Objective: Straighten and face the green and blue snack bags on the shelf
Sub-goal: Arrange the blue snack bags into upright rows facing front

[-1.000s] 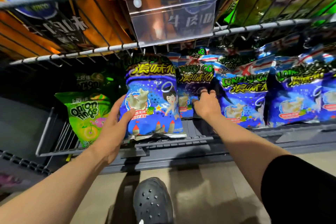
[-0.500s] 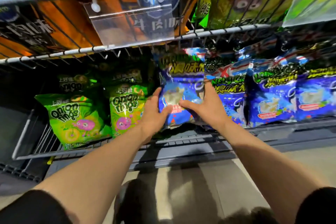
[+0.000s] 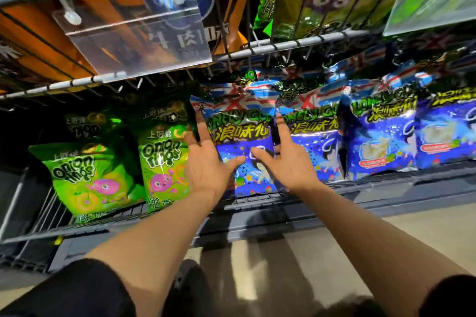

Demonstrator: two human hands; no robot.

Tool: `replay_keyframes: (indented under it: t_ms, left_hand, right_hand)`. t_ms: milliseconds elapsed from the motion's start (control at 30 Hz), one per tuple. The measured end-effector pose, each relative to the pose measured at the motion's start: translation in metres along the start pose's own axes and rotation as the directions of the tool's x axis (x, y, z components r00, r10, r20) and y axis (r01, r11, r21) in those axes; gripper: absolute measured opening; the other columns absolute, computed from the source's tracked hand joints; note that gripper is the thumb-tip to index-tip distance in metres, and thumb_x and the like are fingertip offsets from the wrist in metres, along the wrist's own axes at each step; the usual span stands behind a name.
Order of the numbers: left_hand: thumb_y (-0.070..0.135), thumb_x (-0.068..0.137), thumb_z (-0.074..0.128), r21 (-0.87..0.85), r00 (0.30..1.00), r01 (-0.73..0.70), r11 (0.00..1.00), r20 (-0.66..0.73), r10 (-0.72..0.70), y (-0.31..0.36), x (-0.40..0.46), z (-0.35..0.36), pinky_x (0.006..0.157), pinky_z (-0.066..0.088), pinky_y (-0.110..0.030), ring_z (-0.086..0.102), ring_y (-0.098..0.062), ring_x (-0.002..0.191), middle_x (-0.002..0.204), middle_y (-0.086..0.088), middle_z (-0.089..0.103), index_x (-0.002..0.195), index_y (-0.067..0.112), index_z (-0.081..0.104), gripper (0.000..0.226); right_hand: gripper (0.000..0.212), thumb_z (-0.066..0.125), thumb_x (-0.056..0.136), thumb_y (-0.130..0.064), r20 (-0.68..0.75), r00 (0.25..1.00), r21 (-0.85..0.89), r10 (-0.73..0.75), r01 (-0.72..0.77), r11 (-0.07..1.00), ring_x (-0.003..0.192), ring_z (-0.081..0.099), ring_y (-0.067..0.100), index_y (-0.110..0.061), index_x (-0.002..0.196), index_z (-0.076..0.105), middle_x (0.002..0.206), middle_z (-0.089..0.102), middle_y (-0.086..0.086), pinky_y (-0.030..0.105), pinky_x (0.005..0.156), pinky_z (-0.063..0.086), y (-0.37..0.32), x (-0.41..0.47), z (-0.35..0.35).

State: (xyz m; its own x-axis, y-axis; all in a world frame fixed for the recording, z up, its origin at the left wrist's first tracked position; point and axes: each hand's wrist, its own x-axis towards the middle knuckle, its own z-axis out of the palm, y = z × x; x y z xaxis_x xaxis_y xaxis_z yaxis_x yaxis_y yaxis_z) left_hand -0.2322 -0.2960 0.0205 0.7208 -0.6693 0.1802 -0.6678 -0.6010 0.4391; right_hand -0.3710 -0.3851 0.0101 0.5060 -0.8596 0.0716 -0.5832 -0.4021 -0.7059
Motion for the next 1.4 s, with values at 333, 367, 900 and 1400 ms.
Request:
replay_keyframes:
  t_ms: [333, 367, 900, 1400]
  left_hand:
    - [0.064, 0.075, 0.065, 0.348, 0.869, -0.483, 0.804, 0.077, 0.489, 0.02, -0.019, 0.022, 0.118, 0.005, -0.053, 0.006, -0.032, 0.149, 0.16, -0.015, 0.014, 0.154, 0.015, 0.002, 0.112]
    - [0.065, 0.078, 0.06, 0.362, 0.878, -0.472, 0.804, 0.115, 0.464, 0.02, -0.018, 0.023, 0.119, -0.001, -0.052, -0.004, -0.03, 0.149, 0.162, -0.012, 0.004, 0.153, 0.016, -0.008, 0.112]
    - [0.064, 0.06, 0.076, 0.398, 0.789, -0.598, 0.696, 0.142, 0.597, 0.005, -0.012, 0.038, 0.115, 0.007, -0.061, 0.007, -0.032, 0.149, 0.161, -0.015, 0.01, 0.154, 0.023, 0.012, 0.121]
    - [0.062, 0.061, 0.077, 0.243, 0.785, -0.612, 0.752, 0.074, 0.615, -0.005, -0.001, 0.026, 0.118, 0.011, -0.052, 0.014, -0.032, 0.146, 0.158, -0.017, 0.019, 0.152, 0.013, 0.016, 0.12]
  right_hand:
    - [0.071, 0.071, 0.082, -0.03, -0.52, 0.817, 0.021, 0.25, -0.28, 0.96, 0.117, 0.041, 0.039, -0.001, 0.135, 0.035, 0.129, 0.043, 0.022, 0.044, 0.095, 0.037, 0.044, 0.0, -0.029]
    - [0.08, 0.07, 0.083, -0.032, -0.454, 0.849, 0.038, 0.271, -0.285, 0.958, 0.122, 0.039, 0.04, -0.001, 0.142, 0.026, 0.134, 0.04, 0.023, 0.045, 0.098, 0.036, 0.046, 0.002, -0.029]
    - [0.063, 0.034, 0.096, -0.054, -0.029, 0.916, 0.44, 0.401, -0.349, 0.828, 0.124, 0.047, 0.031, -0.018, 0.148, 0.027, 0.136, 0.049, 0.012, 0.036, 0.097, 0.037, 0.08, 0.048, -0.039]
    - [0.079, 0.073, 0.075, -0.044, -0.479, 0.857, -0.286, -0.19, 0.052, 0.957, 0.128, 0.036, 0.035, -0.01, 0.138, 0.04, 0.138, 0.041, 0.019, 0.043, 0.104, 0.033, 0.064, 0.018, -0.048]
